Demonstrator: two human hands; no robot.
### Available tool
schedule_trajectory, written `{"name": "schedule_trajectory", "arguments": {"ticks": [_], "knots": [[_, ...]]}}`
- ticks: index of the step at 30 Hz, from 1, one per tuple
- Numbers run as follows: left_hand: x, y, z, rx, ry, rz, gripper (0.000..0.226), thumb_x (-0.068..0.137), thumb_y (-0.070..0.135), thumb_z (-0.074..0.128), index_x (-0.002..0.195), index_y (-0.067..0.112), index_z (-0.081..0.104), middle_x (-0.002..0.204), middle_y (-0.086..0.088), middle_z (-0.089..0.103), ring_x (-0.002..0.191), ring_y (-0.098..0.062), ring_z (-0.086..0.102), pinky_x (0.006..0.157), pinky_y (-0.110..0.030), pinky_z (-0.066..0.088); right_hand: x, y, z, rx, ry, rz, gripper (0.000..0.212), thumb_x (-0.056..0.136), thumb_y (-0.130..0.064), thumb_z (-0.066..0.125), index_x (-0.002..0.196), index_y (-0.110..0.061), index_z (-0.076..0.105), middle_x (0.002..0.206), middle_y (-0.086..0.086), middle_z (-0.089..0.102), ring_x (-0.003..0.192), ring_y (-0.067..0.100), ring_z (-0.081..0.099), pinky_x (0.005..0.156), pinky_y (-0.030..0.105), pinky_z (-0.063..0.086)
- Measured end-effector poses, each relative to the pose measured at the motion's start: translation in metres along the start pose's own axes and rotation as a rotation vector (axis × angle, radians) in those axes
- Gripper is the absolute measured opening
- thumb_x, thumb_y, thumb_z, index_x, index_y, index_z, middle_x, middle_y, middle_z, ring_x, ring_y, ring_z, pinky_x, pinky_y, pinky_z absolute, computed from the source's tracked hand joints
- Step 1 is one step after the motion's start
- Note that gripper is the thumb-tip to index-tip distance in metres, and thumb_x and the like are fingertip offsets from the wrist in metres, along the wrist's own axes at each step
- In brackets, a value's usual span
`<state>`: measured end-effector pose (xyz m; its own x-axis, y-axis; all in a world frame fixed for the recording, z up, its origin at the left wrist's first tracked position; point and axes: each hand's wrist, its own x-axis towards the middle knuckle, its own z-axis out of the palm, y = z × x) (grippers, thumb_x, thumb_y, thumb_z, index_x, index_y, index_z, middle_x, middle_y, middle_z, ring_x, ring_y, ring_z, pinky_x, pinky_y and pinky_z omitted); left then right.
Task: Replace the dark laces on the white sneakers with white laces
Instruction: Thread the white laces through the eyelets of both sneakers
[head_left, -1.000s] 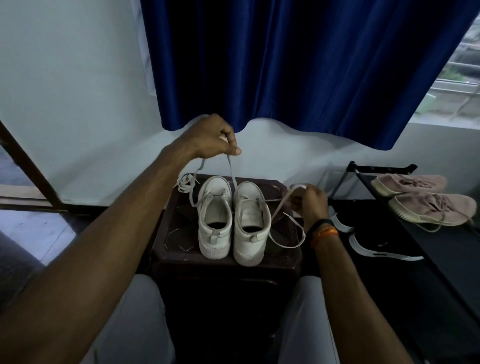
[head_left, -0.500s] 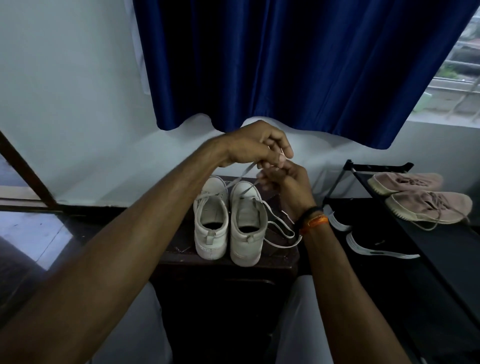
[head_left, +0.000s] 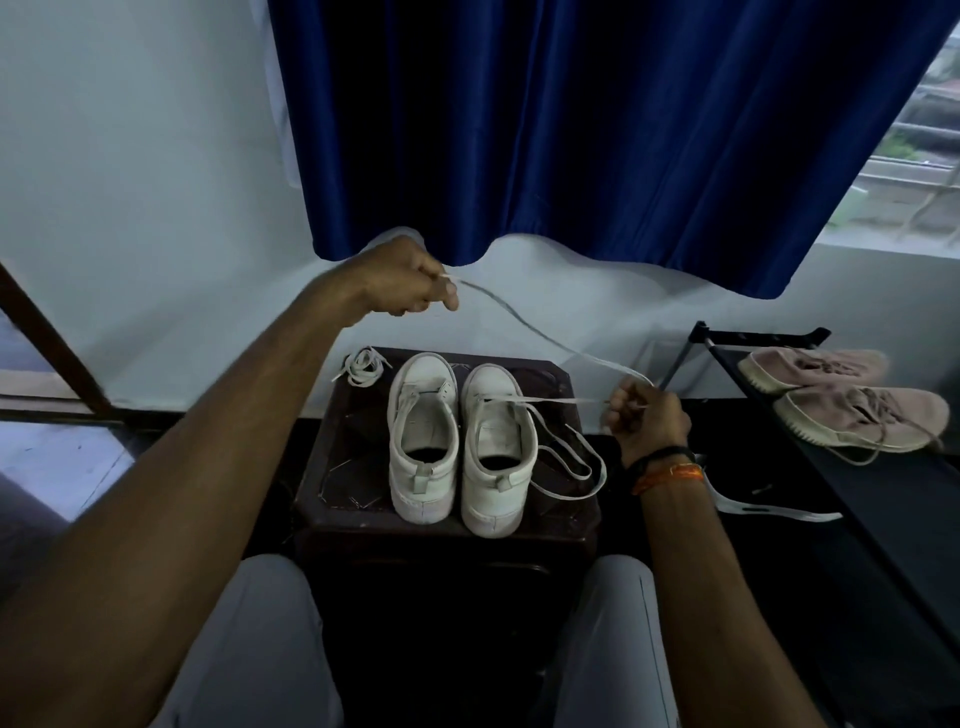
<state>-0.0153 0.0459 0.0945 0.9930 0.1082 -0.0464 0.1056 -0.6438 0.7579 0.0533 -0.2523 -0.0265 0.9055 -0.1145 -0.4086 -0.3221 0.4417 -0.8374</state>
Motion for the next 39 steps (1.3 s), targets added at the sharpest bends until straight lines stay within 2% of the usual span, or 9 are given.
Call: {"name": "schedule_trajectory", "arguments": {"ticks": [4,11,16,21,24,27,30,34,39], "knots": [[-0.001,-0.003,0.009,-0.15,-0.107,0.0,0.027,0.104,0.023,0.055,0.101,0.007,0.077,0.057,0.005,0.031,0.053,-0.008,0.03,0.051,-0.02,0.033,-0.001,0.002,0.0,-0.104,0.004,-0.017,0.017,0.094,-0.002,0.051,0.082,-0.001,0.064,0.06,0.008,0.063,0.045,0.014,0.058,0.043,0.021,0.047],[0.008,-0.021,0.075,0.134,-0.261,-0.052,0.015,0.087,0.028,0.078,0.09,0.013,0.076,0.085,0.001,0.075,0.075,-0.012,0.065,0.071,-0.03,0.052,-0.002,0.006,0.004,-0.461,-0.175,-0.165,0.014,0.084,-0.017,0.071,0.091,-0.005,0.075,0.07,0.006,0.072,0.066,0.016,0.058,0.058,0.028,0.043],[0.013,-0.042,0.095,0.039,-0.178,-0.18,0.01,0.083,0.018,0.079,0.085,0.008,0.078,0.082,-0.004,0.077,0.084,-0.019,0.075,0.09,-0.04,0.06,-0.016,0.009,0.018,-0.564,-0.407,-0.26,0.018,0.088,-0.015,0.074,0.09,0.002,0.071,0.057,0.006,0.058,0.052,0.018,0.053,0.05,0.025,0.043],[0.009,-0.044,0.095,0.083,-0.124,-0.205,0.019,0.077,0.019,0.085,0.091,0.01,0.076,0.086,0.001,0.075,0.086,-0.014,0.07,0.079,-0.028,0.056,-0.018,0.024,0.029,-0.771,-0.503,-0.315,0.027,0.078,-0.027,0.085,0.095,-0.011,0.072,0.074,0.005,0.072,0.053,0.019,0.06,0.05,0.028,0.048],[0.009,-0.046,0.101,0.146,-0.092,-0.216,0.037,0.07,0.036,0.091,0.092,0.012,0.074,0.09,-0.001,0.075,0.087,-0.016,0.069,0.081,-0.032,0.056,-0.015,0.04,0.035,-0.988,-0.499,-0.471,0.032,0.072,-0.048,0.08,0.096,-0.026,0.075,0.086,-0.005,0.076,0.076,0.014,0.071,0.067,0.033,0.057],[0.01,-0.048,0.107,0.198,-0.066,-0.209,0.042,0.067,0.042,0.091,0.091,0.014,0.072,0.085,0.003,0.072,0.083,-0.014,0.066,0.073,-0.029,0.053,-0.017,0.046,0.045,-1.085,-0.462,-0.539,0.022,0.078,-0.038,0.078,0.098,-0.029,0.079,0.095,-0.008,0.076,0.089,0.011,0.069,0.081,0.032,0.056],[0.01,-0.05,0.109,0.186,-0.065,-0.187,0.037,0.07,0.04,0.09,0.09,0.013,0.072,0.076,0.006,0.066,0.07,-0.009,0.059,0.06,-0.022,0.044,-0.022,0.047,0.052,-1.223,-0.442,-0.581,0.013,0.081,-0.034,0.076,0.088,-0.025,0.08,0.081,-0.002,0.074,0.083,0.016,0.067,0.069,0.027,0.045],[0.009,-0.052,0.11,0.132,-0.074,-0.207,0.045,0.071,0.049,0.087,0.092,0.012,0.074,0.084,0.004,0.069,0.075,-0.008,0.061,0.067,-0.025,0.048,-0.019,0.05,0.057,-1.228,-0.28,-0.644,0.01,0.078,-0.026,0.072,0.068,-0.024,0.071,0.062,-0.003,0.062,0.073,0.024,0.063,0.061,0.025,0.036],[0.012,-0.051,0.114,0.099,-0.095,-0.259,0.055,0.062,0.061,0.087,0.086,0.016,0.067,0.092,-0.001,0.072,0.089,-0.018,0.066,0.078,-0.039,0.053,-0.008,0.05,0.052,-1.056,-0.284,-0.376,0.034,0.083,-0.022,0.071,0.051,-0.02,0.058,0.052,-0.004,0.055,0.062,0.02,0.053,0.059,0.028,0.038]]}}
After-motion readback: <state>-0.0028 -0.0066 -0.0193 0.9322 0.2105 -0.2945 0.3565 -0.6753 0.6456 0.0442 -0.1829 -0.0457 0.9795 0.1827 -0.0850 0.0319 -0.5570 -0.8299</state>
